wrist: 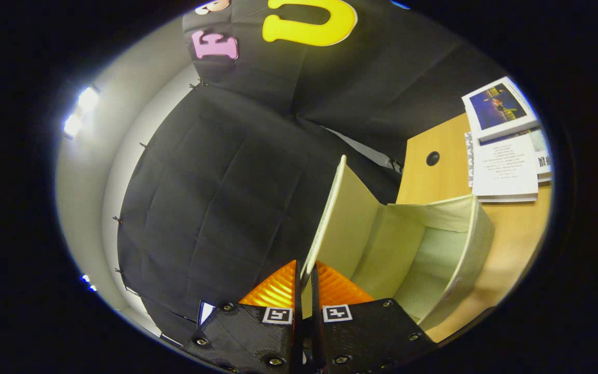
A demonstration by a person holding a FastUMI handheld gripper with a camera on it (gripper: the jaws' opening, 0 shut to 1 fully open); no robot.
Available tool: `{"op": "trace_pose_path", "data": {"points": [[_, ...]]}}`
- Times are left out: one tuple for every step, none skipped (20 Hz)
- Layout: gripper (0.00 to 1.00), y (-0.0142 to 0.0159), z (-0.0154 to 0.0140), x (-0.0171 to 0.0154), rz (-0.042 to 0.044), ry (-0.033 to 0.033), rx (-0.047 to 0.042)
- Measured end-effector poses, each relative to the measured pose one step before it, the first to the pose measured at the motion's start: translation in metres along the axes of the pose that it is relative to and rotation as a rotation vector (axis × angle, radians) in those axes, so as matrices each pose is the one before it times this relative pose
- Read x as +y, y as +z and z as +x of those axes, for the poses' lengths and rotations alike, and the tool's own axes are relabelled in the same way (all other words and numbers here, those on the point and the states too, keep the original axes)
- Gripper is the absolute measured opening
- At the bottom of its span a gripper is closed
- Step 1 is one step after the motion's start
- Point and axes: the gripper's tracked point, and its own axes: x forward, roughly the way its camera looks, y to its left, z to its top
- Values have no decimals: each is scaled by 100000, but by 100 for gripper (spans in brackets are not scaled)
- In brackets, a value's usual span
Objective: Open the storage box then place both shoes into the box .Put the left shoe in first, then the right shoe, with the right side of both shoes facing outward in a uniform manner.
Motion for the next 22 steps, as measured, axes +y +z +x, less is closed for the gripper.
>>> {"op": "trace_pose_path", "data": {"points": [[7, -97, 958, 557, -1410, 71, 1191], [7, -74, 1131, 508, -1312, -17, 1060], [7, -124, 901, 262, -1453, -100, 1017], [7, -297, 865, 176, -1460, -355, 1049], [7, -200, 664, 234, -1156, -266, 1259], [9, -380, 951, 350, -732, 11, 1235], [9, -150, 883, 313, -337, 155, 867], [9, -117, 872, 357, -216, 256, 321], [9, 67, 860, 242, -74, 65, 202], [9, 14, 817, 315, -264, 82, 248], [9, 76, 888, 62, -534, -171, 371], [9, 3, 873, 307, -445, -207, 482], [9, 97, 750, 216, -163, 51, 149], [9, -62, 845, 148, 90, -286, 170], [9, -35, 886, -105, -37, -174, 301], [9, -135, 876, -123, -130, -809, 516], [9, -161, 615, -86, -416, -496, 637], [9, -283, 571, 69, -335, -506, 1027], [9, -1, 373, 39, -841, -778, 963], [11, -222, 1281, 265, -2425, -1240, 336], [13, 421, -522, -272, -2593, -720, 511], [33, -93, 305, 193, -2371, -204, 542]]}}
